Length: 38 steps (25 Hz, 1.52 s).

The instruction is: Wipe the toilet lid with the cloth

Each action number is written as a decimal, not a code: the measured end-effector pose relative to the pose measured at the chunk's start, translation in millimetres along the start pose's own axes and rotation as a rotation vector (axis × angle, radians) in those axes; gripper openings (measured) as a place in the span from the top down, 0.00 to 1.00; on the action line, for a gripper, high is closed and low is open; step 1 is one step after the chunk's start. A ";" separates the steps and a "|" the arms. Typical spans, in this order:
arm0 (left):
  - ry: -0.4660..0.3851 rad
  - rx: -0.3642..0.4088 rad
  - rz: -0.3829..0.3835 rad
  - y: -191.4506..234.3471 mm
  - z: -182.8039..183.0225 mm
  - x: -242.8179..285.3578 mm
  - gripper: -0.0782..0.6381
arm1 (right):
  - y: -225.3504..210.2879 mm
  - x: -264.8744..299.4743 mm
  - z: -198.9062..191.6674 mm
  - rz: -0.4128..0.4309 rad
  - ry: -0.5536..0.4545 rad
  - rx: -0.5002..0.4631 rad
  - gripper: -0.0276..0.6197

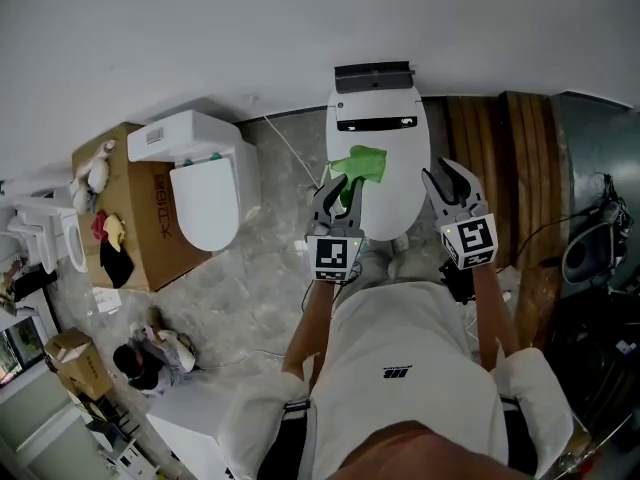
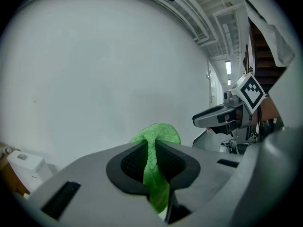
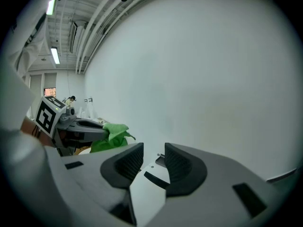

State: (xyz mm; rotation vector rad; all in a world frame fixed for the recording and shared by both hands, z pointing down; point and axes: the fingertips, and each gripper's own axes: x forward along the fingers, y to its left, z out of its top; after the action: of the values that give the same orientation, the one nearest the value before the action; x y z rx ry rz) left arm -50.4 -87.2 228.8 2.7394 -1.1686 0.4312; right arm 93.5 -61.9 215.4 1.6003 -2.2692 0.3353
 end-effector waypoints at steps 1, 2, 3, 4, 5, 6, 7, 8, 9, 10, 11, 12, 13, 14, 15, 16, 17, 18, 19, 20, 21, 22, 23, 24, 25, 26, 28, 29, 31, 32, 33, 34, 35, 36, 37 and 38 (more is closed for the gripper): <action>0.002 -0.004 -0.004 1.4 -2.5 5.7 0.80 | -3.8 3.7 -2.3 -0.005 0.007 0.001 0.75; 0.002 -0.009 -0.007 2.8 -4.6 11.3 0.80 | -7.5 7.4 -4.4 -0.007 0.013 0.003 0.75; 0.002 -0.014 -0.009 4.0 -6.3 16.6 0.80 | -11.0 10.9 -6.4 -0.008 0.019 0.004 0.75; 0.001 -0.020 -0.011 5.0 -8.2 21.6 0.80 | -14.2 14.4 -8.6 -0.007 0.026 0.005 0.75; 0.001 -0.026 -0.012 6.0 -10.7 26.6 0.80 | -17.2 18.1 -11.1 -0.005 0.032 0.004 0.75; 0.001 -0.032 -0.012 6.8 -14.1 31.7 0.80 | -20.0 22.3 -14.1 -0.002 0.038 0.000 0.75; 0.001 -0.039 -0.010 7.1 -18.4 36.8 0.80 | -22.7 26.7 -17.9 0.002 0.045 -0.005 0.75; 0.001 -0.047 -0.008 6.8 -23.3 41.7 0.80 | -25.3 31.0 -22.3 0.007 0.051 -0.010 0.75; 0.001 -0.055 -0.006 5.8 -28.5 46.6 0.80 | -28.0 35.1 -27.1 0.013 0.057 -0.015 0.75; 0.001 -0.062 -0.003 4.4 -33.7 51.9 0.80 | -31.3 39.2 -31.9 0.017 0.062 -0.018 0.75; 0.002 -0.068 0.000 2.9 -38.9 57.8 0.80 | -35.3 43.6 -36.5 0.022 0.065 -0.020 0.75; 0.004 -0.076 0.004 1.1 -44.3 63.9 0.80 | -39.8 48.2 -41.3 0.029 0.069 -0.023 0.75; 0.009 -0.085 0.010 -1.1 -50.1 70.0 0.80 | -44.3 52.8 -46.7 0.038 0.074 -0.025 0.75; 0.016 -0.095 0.016 -3.8 -56.3 76.0 0.80 | -48.8 57.3 -53.0 0.050 0.081 -0.028 0.75; 0.024 -0.103 0.023 -7.0 -62.9 82.3 0.80 | -53.4 61.8 -60.4 0.063 0.090 -0.032 0.75; 0.032 -0.108 0.030 -10.4 -69.9 89.0 0.80 | -58.2 66.4 -68.6 0.076 0.098 -0.034 0.75; 0.040 -0.113 0.037 -13.9 -77.2 96.0 0.80 | -63.0 70.8 -77.5 0.088 0.106 -0.035 0.75; 0.050 -0.117 0.045 -17.4 -85.0 102.7 0.80 | -67.7 74.9 -86.8 0.101 0.114 -0.034 0.75; 0.060 -0.123 0.054 -21.0 -92.9 109.3 0.80 | -72.3 78.7 -96.2 0.116 0.122 -0.034 0.75; 0.070 -0.128 0.064 -24.5 -100.8 116.3 0.80 | -77.0 82.7 -105.3 0.134 0.130 -0.034 0.75; 0.080 -0.133 0.075 -27.7 -108.2 123.8 0.80 | -81.9 87.1 -113.7 0.153 0.138 -0.036 0.75; 0.090 -0.139 0.087 -30.9 -115.1 131.5 0.80 | -86.8 91.7 -121.7 0.173 0.145 -0.037 0.75; 0.100 -0.144 0.098 -34.5 -121.6 139.1 0.80 | -91.5 96.1 -129.4 0.194 0.152 -0.038 0.75; 0.110 -0.150 0.108 -38.5 -127.9 146.5 0.80 | -95.8 100.0 -137.0 0.214 0.158 -0.038 0.75; 0.119 -0.156 0.117 -42.8 -134.0 153.9 0.80 | -100.1 103.5 -144.3 0.233 0.162 -0.037 0.75; 0.127 -0.162 0.124 -47.0 -139.8 161.5 0.80 | -104.7 107.3 -151.4 0.249 0.166 -0.036 0.75; 0.138 -0.176 0.134 -55.0 -150.4 176.5 0.80 | -113.8 115.2 -165.9 0.275 0.177 -0.032 0.75; 0.143 -0.183 0.137 -58.8 -155.5 183.5 0.80 | -117.9 119.4 -173.3 0.288 0.183 -0.029 0.75; 0.153 -0.196 0.140 -66.0 -165.2 198.1 0.80 | -125.8 127.6 -187.1 0.311 0.193 -0.025 0.75; 0.158 -0.201 0.140 -69.5 -169.6 205.8 0.80 | -129.9 131.4 -193.4 0.321 0.197 -0.025 0.75; 0.162 -0.206 0.139 -72.8 -174.1 213.4 0.80 | -133.7 135.0 -199.4 0.330 0.202 -0.026 0.75; 0.168 -0.213 0.138 -76.1 -179.0 220.4 0.80 | -137.1 138.1 -205.5 0.338 0.209 -0.028 0.75; 0.174 -0.221 0.137 -78.9 -184.7 227.1 0.80 | -140.0 141.3 -211.7 0.346 0.215 -0.031 0.75; 0.179 -0.229 0.136 -80.8 -191.2 234.1 0.80 | -142.7 145.2 -218.0 0.352 0.220 -0.036 0.75; 0.183 -0.236 0.134 -82.2 -198.3 241.3 0.80 | -145.4 149.7 -224.6 0.357 0.223 -0.040 0.75; 0.187 -0.243 0.133 -83.9 -205.7 248.2 0.80 | -148.0 154.0 -231.4 0.361 0.226 -0.045 0.75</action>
State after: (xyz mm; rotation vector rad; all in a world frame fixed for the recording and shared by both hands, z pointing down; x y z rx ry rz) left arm 130.8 -151.7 500.7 2.3704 -1.2660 0.5107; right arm 218.4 -155.7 488.8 1.0640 -2.3583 0.5220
